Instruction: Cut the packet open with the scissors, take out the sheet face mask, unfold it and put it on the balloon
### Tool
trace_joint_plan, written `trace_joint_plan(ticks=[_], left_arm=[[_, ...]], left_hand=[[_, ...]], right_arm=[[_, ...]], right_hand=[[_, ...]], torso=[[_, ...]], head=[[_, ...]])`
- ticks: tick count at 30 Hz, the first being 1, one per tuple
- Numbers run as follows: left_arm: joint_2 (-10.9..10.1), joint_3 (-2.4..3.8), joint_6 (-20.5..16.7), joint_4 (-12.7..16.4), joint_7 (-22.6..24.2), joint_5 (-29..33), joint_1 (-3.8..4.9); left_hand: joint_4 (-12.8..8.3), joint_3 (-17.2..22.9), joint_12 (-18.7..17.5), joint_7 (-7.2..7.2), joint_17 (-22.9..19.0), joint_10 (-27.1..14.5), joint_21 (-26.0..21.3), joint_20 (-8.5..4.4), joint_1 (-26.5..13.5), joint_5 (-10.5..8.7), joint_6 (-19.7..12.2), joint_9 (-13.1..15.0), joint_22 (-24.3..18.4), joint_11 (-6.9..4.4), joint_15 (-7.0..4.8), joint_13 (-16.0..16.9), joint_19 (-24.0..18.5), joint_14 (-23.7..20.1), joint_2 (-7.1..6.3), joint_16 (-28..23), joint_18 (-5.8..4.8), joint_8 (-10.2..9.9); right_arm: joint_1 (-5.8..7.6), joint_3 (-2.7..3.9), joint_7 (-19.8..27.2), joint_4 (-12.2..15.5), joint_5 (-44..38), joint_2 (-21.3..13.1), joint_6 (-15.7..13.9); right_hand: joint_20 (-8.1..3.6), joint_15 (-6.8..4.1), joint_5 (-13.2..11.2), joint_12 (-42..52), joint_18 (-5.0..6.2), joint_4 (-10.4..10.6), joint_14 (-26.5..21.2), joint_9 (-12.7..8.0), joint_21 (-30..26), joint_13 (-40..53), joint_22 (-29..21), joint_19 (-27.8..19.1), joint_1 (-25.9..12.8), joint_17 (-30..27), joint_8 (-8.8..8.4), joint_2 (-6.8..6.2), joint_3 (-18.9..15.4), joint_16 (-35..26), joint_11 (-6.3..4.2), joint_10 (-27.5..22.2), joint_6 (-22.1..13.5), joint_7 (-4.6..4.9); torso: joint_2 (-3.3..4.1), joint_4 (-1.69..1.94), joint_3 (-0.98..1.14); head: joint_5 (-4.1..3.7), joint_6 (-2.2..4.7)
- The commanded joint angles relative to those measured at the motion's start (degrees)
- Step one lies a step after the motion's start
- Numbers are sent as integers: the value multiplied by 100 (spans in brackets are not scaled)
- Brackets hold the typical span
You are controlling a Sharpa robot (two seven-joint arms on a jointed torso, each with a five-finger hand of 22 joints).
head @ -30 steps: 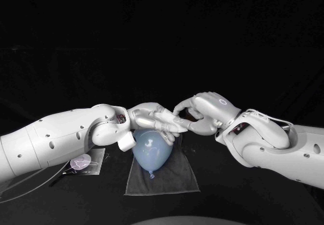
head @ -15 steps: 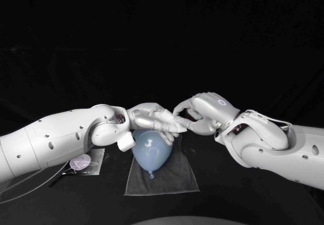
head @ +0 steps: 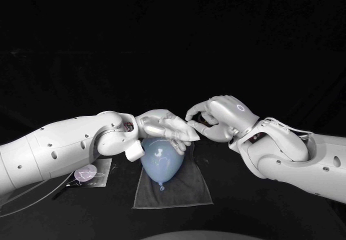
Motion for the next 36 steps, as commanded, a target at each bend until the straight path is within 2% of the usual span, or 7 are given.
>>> trace_joint_plan(ticks=[1,10,14,16,20,24,36], left_arm=[[2,5,17,7,59,22,4],[2,5,-17,-6,45,39,4],[3,5,-36,-14,42,45,4],[3,5,-49,-15,40,46,4],[4,5,-85,-18,42,48,4],[3,4,-129,-18,47,44,4],[-7,4,-176,-11,65,7,4]], left_hand=[[-15,-18,-22,29,6,-33,29,-13,53,18,13,591,5,13,-11,-5,41,37,7,-42,116,8],[-11,-20,-27,40,9,-44,28,-12,46,18,9,594,4,20,-8,-7,39,36,2,-48,115,1],[-11,-20,-27,40,9,-44,28,-12,46,18,9,594,4,20,-8,-7,39,36,2,-48,115,1],[-11,-20,-27,40,9,-44,28,-12,46,18,9,594,4,20,-8,-7,39,36,2,-48,115,1],[-8,-22,-29,45,11,-51,28,-12,42,18,7,597,4,23,-6,-8,38,37,0,-51,114,-3],[-8,-28,-32,53,14,-66,29,-11,38,18,0,599,4,29,-3,-10,37,38,-10,-57,114,-11],[-33,-30,-29,54,22,-80,33,-16,58,18,-3,607,5,30,-7,-9,39,41,-27,-66,117,-21]], right_arm=[[-2,5,179,28,-19,-16,-577],[-7,5,683,121,285,-111,-1010],[-8,5,589,130,436,-178,-811],[-9,5,503,117,574,-220,-666],[-9,5,442,111,1032,-300,-398],[-10,4,411,119,1499,-353,-133],[-84,2,346,97,2391,-341,272]], right_hand=[[-41,-41,2,27,-37,-15,614,25,36,1510,1053,378,25,1505,50,9,40,20,-37,597,51,-13],[-50,-50,2,27,-44,-48,614,82,58,1510,1078,390,29,1505,132,-3,105,20,-48,597,50,-23],[-51,-52,1,27,-40,-45,614,102,44,1510,1064,383,6,1505,160,-15,116,20,-49,597,44,-24],[-54,-47,-1,27,-23,64,614,112,-16,1510,1007,355,-196,1505,144,-132,19,20,-40,597,-98,-17],[26,79,3,5,-15,525,614,-27,-63,1498,966,335,-822,1505,-105,-435,-386,20,124,587,-461,177],[119,182,11,-27,-10,769,614,-154,-88,1483,948,325,-1027,1505,-334,-595,-678,20,238,572,-712,301],[172,221,21,-42,3,875,614,-209,-125,1476,916,309,-969,1505,-422,-569,-815,20,271,565,-740,334]], torso=[[-2,-2,0],[-4,-7,1],[-3,-4,-3],[-5,-5,-5],[-4,-1,-4],[-5,-3,-2],[2,-1,5]], head=[[-2,8],[-4,26],[-17,27],[-18,35],[-21,39],[-28,45],[-59,35]])
